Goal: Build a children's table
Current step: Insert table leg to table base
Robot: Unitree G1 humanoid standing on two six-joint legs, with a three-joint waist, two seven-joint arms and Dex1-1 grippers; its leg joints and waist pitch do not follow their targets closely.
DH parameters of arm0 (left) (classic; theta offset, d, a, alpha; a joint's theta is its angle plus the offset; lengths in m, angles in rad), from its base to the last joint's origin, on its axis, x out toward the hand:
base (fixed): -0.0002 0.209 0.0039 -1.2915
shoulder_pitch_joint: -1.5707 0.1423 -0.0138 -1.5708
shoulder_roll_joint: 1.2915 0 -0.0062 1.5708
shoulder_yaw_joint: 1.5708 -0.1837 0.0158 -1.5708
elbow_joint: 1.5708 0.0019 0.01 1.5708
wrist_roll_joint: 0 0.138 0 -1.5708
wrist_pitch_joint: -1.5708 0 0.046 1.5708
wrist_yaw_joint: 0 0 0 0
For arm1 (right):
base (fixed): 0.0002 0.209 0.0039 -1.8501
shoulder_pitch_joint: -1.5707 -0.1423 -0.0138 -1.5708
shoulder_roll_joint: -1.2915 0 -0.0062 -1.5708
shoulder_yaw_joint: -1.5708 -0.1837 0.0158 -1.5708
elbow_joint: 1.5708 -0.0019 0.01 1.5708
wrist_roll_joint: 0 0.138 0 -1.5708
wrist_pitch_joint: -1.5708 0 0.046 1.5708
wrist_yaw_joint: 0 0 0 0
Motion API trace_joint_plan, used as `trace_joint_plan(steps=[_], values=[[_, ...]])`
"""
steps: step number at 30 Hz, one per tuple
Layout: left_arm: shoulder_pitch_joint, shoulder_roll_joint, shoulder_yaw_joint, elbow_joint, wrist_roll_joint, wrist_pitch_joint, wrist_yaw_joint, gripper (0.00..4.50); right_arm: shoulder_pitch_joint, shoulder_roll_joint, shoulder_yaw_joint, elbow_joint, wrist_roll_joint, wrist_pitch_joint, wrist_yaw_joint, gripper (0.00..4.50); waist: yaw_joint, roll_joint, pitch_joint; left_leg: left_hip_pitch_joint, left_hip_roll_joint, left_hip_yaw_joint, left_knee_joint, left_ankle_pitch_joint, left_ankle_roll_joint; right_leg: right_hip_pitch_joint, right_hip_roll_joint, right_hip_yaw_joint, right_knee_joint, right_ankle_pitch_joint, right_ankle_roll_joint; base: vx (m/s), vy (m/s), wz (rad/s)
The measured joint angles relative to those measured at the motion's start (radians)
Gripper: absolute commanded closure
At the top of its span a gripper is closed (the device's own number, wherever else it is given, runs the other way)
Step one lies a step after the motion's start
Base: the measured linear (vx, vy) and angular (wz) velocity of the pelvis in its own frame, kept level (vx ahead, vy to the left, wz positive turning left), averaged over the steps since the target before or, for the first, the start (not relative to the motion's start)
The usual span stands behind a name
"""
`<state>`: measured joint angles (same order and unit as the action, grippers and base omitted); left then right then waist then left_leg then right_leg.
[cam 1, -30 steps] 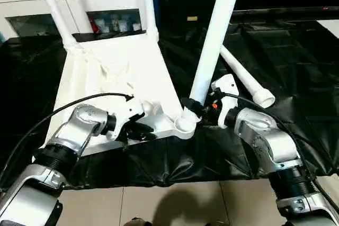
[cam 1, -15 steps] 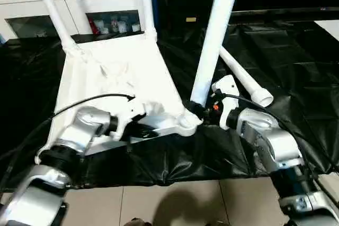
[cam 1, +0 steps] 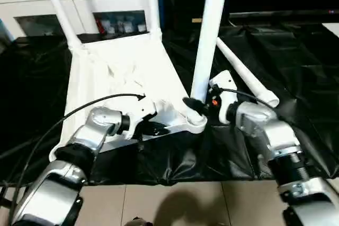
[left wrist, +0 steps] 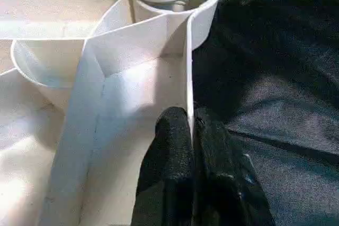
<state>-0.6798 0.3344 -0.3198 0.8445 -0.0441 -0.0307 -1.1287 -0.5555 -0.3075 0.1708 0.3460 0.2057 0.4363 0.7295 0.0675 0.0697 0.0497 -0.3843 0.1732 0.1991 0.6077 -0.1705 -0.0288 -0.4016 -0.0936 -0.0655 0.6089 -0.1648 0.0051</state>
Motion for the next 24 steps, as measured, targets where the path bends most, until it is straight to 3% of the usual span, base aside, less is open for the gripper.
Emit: trace_joint_plan(steps=[9,19,24], values=[[-0.014,-0.019,0.012,0.038,0.003,-0.028,-0.016,4.50,0.012,-0.017,-0.005,-0.022,0.001,0.015,0.020,2.62,0.010,0.003,-0.001,-0.001,-0.001,0.000,-0.001,0.000,0.000,0.000,0.000,0.001,-0.001,0.000,0.001,0.000,0.000,0.00],[-0.020,-0.023,0.021,0.046,0.005,-0.028,-0.029,4.50,0.059,0.066,-0.140,0.059,0.099,-0.059,-0.001,2.62,0.013,0.004,-0.001,-0.001,-0.001,0.000,-0.004,0.000,0.000,-0.001,0.000,0.000,-0.002,-0.001,0.001,0.000,0.000,0.00],[-0.022,-0.026,0.021,0.048,0.013,-0.032,-0.034,4.50,0.095,0.080,-0.176,0.063,0.132,-0.098,0.006,2.62,0.019,0.004,-0.001,-0.001,-0.001,0.000,-0.005,0.000,0.000,-0.001,0.000,0.000,-0.002,-0.002,0.002,0.000,0.000,0.00]])
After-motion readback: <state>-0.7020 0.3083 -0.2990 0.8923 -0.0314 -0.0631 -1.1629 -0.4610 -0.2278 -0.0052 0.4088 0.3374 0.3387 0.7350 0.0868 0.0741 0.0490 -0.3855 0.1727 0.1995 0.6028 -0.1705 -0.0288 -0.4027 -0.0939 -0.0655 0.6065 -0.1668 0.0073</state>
